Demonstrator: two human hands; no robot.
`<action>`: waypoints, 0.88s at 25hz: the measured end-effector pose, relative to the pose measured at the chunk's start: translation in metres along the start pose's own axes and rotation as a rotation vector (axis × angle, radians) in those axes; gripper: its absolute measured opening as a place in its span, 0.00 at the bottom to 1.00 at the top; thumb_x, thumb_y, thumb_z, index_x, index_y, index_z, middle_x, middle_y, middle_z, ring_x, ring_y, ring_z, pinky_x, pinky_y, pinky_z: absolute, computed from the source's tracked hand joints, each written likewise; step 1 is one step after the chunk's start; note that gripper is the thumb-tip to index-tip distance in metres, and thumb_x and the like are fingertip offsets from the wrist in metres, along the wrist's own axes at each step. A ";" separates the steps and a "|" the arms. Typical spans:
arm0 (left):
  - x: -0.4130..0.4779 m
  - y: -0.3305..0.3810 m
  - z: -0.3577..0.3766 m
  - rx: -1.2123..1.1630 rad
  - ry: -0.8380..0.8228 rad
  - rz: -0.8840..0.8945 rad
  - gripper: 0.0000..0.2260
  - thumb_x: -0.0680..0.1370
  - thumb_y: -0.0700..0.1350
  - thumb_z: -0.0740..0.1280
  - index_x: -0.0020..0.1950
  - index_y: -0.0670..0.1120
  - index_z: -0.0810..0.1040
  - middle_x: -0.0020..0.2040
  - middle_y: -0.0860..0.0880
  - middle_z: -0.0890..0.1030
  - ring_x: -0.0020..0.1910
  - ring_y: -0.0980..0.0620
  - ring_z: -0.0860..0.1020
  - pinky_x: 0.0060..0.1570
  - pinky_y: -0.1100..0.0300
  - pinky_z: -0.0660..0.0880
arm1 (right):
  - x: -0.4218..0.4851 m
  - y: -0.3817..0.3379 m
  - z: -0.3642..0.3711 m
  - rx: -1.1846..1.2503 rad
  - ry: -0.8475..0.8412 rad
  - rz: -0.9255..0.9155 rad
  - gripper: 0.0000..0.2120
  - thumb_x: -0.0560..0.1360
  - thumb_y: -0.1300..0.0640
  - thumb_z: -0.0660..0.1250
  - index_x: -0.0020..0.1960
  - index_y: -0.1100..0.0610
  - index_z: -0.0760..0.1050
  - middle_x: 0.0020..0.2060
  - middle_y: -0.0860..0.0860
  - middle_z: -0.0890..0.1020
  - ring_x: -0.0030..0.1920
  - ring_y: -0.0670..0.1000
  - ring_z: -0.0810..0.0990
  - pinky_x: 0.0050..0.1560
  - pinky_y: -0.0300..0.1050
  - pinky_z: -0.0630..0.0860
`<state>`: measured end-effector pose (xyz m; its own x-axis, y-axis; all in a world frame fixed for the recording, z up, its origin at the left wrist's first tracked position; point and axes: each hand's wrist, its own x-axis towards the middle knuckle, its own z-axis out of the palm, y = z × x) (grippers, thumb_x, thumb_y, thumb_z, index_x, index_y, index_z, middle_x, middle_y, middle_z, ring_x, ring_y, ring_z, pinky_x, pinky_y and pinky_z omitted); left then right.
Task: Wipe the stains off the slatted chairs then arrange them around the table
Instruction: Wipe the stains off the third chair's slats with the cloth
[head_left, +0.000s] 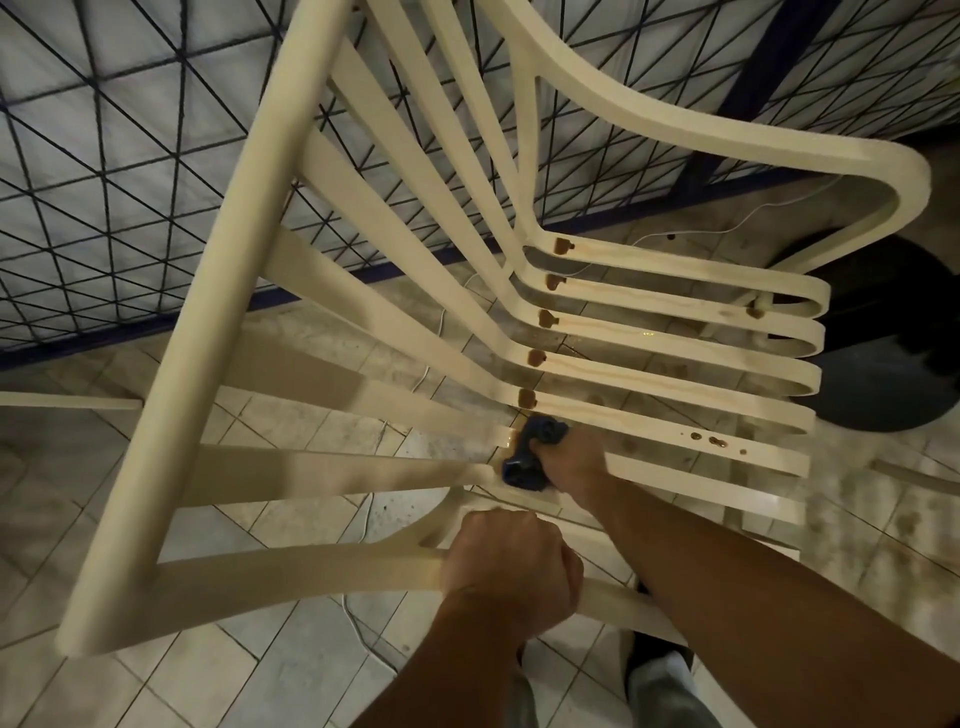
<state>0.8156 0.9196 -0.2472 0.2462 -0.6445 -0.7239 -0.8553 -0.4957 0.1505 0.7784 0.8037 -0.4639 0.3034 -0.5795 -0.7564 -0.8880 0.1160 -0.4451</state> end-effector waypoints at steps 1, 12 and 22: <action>0.001 0.001 0.000 0.005 -0.010 -0.001 0.21 0.84 0.54 0.50 0.35 0.47 0.67 0.32 0.49 0.69 0.34 0.48 0.70 0.39 0.52 0.66 | 0.001 -0.011 0.009 -0.010 0.003 -0.023 0.10 0.75 0.55 0.73 0.53 0.59 0.81 0.47 0.56 0.85 0.48 0.57 0.84 0.48 0.51 0.83; -0.002 0.001 -0.002 -0.011 -0.012 0.007 0.22 0.84 0.56 0.49 0.39 0.47 0.73 0.34 0.48 0.73 0.37 0.50 0.75 0.42 0.53 0.70 | -0.010 0.084 -0.077 -0.106 -0.056 -0.007 0.10 0.77 0.49 0.73 0.49 0.55 0.78 0.41 0.53 0.85 0.41 0.52 0.85 0.49 0.53 0.84; 0.000 0.000 -0.002 -0.004 -0.002 0.017 0.20 0.84 0.55 0.50 0.40 0.46 0.73 0.34 0.47 0.72 0.36 0.48 0.73 0.39 0.52 0.67 | -0.007 0.018 -0.016 -0.028 -0.054 0.046 0.14 0.74 0.49 0.76 0.50 0.59 0.79 0.44 0.55 0.84 0.42 0.55 0.85 0.41 0.47 0.83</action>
<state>0.8168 0.9185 -0.2456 0.2304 -0.6515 -0.7228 -0.8576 -0.4870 0.1656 0.7544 0.7967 -0.4587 0.2796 -0.5295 -0.8009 -0.9105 0.1185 -0.3962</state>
